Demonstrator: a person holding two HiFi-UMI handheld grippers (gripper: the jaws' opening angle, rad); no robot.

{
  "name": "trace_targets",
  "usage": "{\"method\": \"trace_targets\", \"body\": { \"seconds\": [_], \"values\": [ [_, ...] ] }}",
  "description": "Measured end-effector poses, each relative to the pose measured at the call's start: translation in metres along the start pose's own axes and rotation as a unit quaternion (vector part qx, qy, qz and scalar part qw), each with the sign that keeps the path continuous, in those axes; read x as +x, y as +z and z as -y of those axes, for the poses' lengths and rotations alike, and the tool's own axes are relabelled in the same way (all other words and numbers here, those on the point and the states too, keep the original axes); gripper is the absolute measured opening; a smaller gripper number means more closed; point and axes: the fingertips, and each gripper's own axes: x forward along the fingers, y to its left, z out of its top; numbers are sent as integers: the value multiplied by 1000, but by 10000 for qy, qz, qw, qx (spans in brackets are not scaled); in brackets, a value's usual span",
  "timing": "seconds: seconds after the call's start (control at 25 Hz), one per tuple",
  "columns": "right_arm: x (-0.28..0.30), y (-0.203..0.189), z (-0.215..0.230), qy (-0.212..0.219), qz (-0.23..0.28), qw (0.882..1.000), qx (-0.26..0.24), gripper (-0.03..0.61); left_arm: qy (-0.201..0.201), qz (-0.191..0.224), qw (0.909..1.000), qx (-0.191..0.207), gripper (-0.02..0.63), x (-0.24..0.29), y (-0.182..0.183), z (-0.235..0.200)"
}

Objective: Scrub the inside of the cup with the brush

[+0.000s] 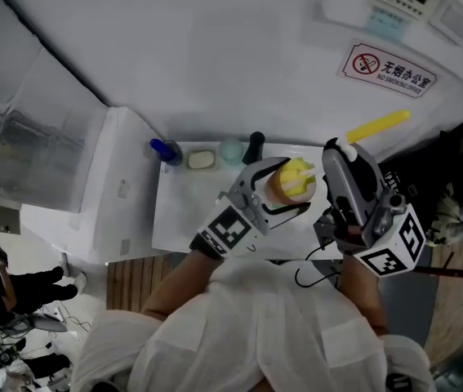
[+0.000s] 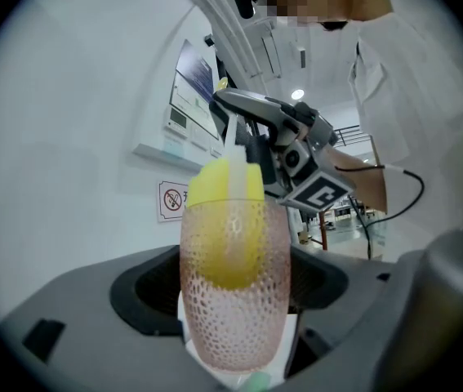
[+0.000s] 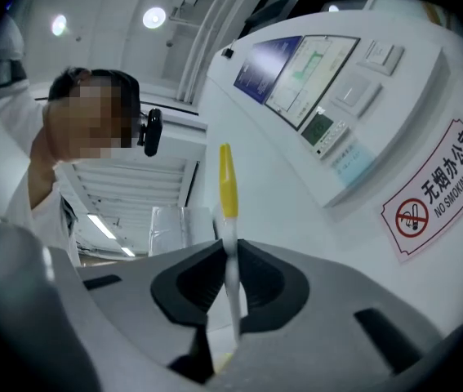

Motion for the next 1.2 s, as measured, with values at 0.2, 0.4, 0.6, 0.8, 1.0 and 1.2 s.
{"method": "trace_targets", "body": {
  "seconds": [0.2, 0.4, 0.6, 0.8, 1.0, 1.2],
  "values": [
    [-2, -4, 4, 89, -73, 9992, 390, 38, 84, 50, 9999, -67, 354, -3, 3, -4],
    [3, -35, 5, 122, -543, 9975, 430, 40, 192, 110, 9997, -81, 354, -6, 12, -11],
    [7, -43, 1, 172, -775, 9964, 301, 38, 272, 97, 9995, -97, 354, -8, 11, -15],
    [7, -20, 8, 132, -983, 9941, 441, 38, 322, -31, 9995, -66, 354, -8, 1, -20],
    [8, -1, 6, 178, -1038, 9938, 370, 38, 335, -62, 9994, -36, 356, -9, 0, -22],
    [9, -29, 4, 183, -1489, 9886, 149, 38, 305, 11, 9995, 4, 354, -6, 8, -19]
  ]
}}
